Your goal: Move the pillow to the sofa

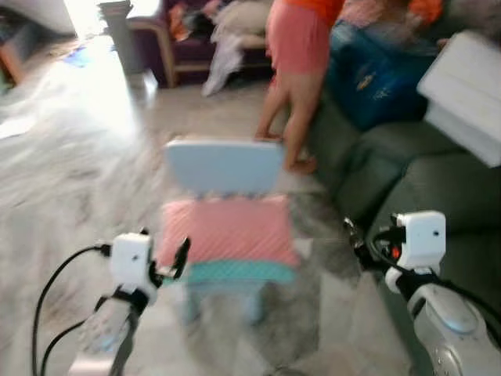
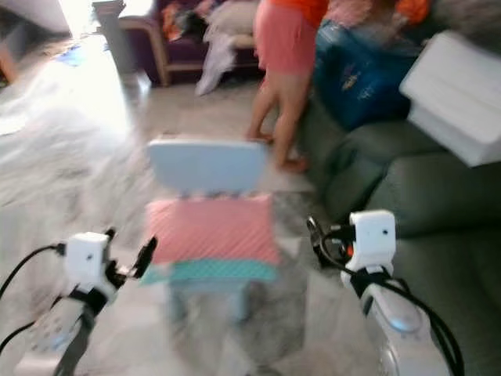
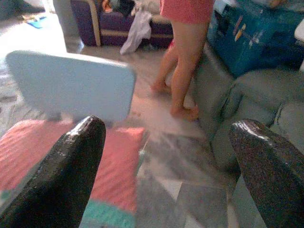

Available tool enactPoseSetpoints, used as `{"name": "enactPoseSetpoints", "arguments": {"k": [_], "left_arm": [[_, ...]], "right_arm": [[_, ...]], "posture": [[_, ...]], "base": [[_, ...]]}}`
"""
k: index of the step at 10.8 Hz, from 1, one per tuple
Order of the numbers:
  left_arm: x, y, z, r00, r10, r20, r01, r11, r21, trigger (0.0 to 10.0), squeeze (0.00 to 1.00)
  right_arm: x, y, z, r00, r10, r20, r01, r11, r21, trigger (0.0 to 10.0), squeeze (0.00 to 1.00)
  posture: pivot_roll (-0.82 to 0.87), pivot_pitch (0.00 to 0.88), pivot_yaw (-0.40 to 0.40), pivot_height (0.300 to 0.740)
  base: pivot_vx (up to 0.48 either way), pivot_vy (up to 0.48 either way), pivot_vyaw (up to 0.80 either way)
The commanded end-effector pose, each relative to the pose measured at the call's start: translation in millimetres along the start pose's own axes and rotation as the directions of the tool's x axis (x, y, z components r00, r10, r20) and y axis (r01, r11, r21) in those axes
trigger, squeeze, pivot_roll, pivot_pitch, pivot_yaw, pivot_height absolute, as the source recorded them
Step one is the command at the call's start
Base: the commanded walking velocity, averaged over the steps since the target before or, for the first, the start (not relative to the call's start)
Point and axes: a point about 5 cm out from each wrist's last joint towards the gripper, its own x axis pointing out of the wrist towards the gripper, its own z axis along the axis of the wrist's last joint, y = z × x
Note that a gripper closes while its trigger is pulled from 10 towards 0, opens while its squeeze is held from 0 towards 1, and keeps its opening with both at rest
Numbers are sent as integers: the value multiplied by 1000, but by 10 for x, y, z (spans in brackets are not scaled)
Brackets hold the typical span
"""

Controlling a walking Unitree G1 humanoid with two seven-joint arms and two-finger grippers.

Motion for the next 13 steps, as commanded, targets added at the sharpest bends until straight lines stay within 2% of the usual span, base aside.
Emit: {"name": "enactPoseSetpoints", "arguments": {"k": [1, 2, 3, 4, 5, 8, 11, 13], "left_arm": [[-14, 40, 5, 1000, 18, -6, -17, 1000, 12, 10000, 0], [8, 167, 71, 999, 42, 4, -42, 998, 39, 10000, 0], [6, 271, 65, 998, 66, -3, -66, 996, 65, 10000, 0], [6, 303, 65, 997, 82, -5, -82, 995, 65, 10000, 0], [37, 250, 117, 996, 87, 19, -88, 994, 60, 10000, 0], [7, 107, 110, 997, 66, 40, -68, 997, 32, 10000, 0], [58, 257, 164, 994, 99, 45, -101, 994, 39, 10000, 0], [36, 237, 176, 995, 84, 54, -86, 996, 31, 10000, 0]], "right_arm": [[38, 7, 12, 1000, 2, 6, -2, 1000, 8, 10000, 0], [112, 43, 36, 1000, 10, 19, -11, 1000, 28, 10000, 0], [119, 72, 15, 1000, 19, 17, -20, 999, 35, 10000, 0], [103, 75, -16, 1000, 15, 9, -16, 999, 48, 10000, 0], [60, 77, -53, 1000, 2, -1, -1, 997, 81, 10000, 0], [24, 71, -96, 1000, 7, -14, -6, 998, 69, 10000, 0], [78, 108, -71, 1000, 21, 7, -21, 998, 59, 10000, 0], [69, 134, -60, 999, 34, 14, -35, 998, 47, 10000, 0]], "posture": [[-196, 77, -27, 740], [-186, 80, -21, 740], [-183, 85, -14, 740], [-182, 85, -12, 740], [-191, 94, -11, 740], [-196, 89, -5, 740], [-178, 81, -8, 740], [-179, 83, -9, 740]], "base": [[0, 0, 0], [0, 0, 0], [0, 0, 0], [0, 0, 0], [0, 0, 0], [0, 0, 0], [0, 0, 0], [0, 0, 0]]}}
